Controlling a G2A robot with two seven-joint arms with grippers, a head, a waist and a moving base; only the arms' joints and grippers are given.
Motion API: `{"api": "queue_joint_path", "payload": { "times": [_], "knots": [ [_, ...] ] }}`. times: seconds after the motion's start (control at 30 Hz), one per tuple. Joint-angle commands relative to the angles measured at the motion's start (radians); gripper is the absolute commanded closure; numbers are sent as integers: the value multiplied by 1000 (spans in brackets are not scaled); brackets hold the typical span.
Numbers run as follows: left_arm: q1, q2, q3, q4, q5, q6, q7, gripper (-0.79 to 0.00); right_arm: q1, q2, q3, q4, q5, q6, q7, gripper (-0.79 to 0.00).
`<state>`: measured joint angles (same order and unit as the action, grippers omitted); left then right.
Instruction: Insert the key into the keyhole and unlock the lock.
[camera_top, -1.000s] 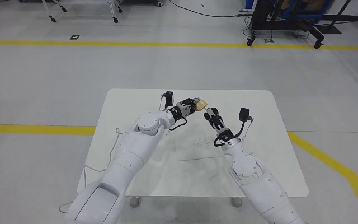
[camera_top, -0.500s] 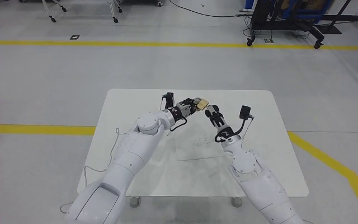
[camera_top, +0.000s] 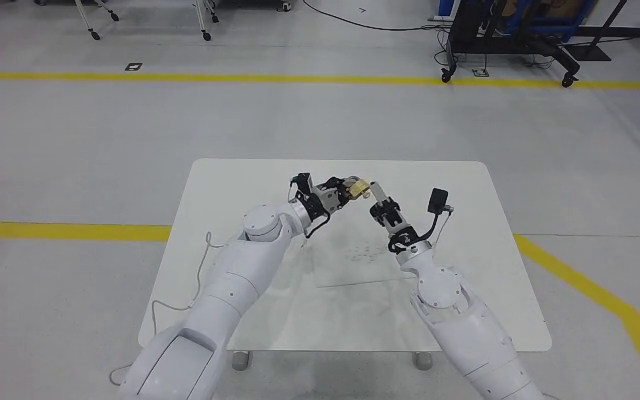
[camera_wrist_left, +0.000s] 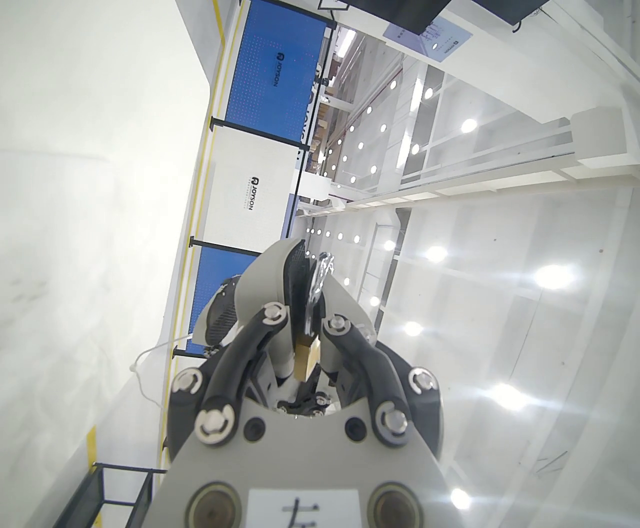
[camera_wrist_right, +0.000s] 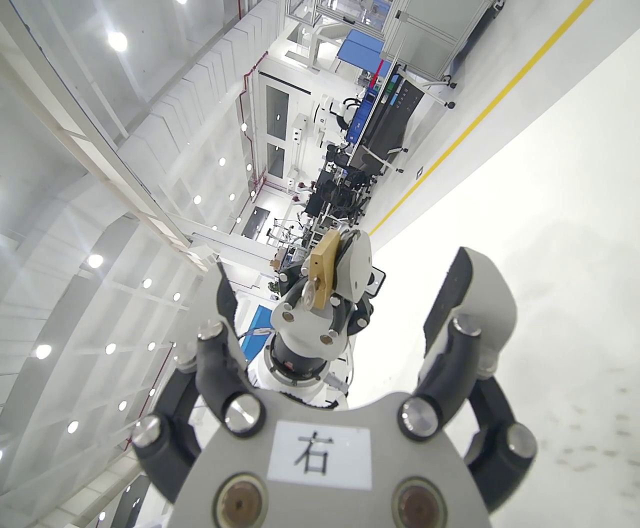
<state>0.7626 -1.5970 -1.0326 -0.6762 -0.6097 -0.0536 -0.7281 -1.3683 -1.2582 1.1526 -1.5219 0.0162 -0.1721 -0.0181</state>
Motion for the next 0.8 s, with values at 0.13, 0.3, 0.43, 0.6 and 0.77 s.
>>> {"api": "queue_joint_path", "payload": {
  "times": [0.13, 0.3, 0.43, 0.6, 0.77],
  "knots": [
    [0, -7, -10, 23, -47, -1, -13, 0, -18, 9, 137, 27, 587, 63, 390, -659],
    [-5, -11, -8, 32, -62, -10, -59, 0, 3, 21, 196, 92, 761, 190, 644, -308],
    [-12, -16, -1, 48, -61, -6, -72, 0, 24, 24, 206, 126, 821, 238, 752, -256],
    [-23, -18, 8, 67, -45, -4, -107, 0, 49, 25, 195, 154, 839, 289, 819, -271],
    [-29, -19, 19, 70, -8, -44, -112, 0, 63, 25, 184, 173, 847, 302, 844, -234]
  ]
}}
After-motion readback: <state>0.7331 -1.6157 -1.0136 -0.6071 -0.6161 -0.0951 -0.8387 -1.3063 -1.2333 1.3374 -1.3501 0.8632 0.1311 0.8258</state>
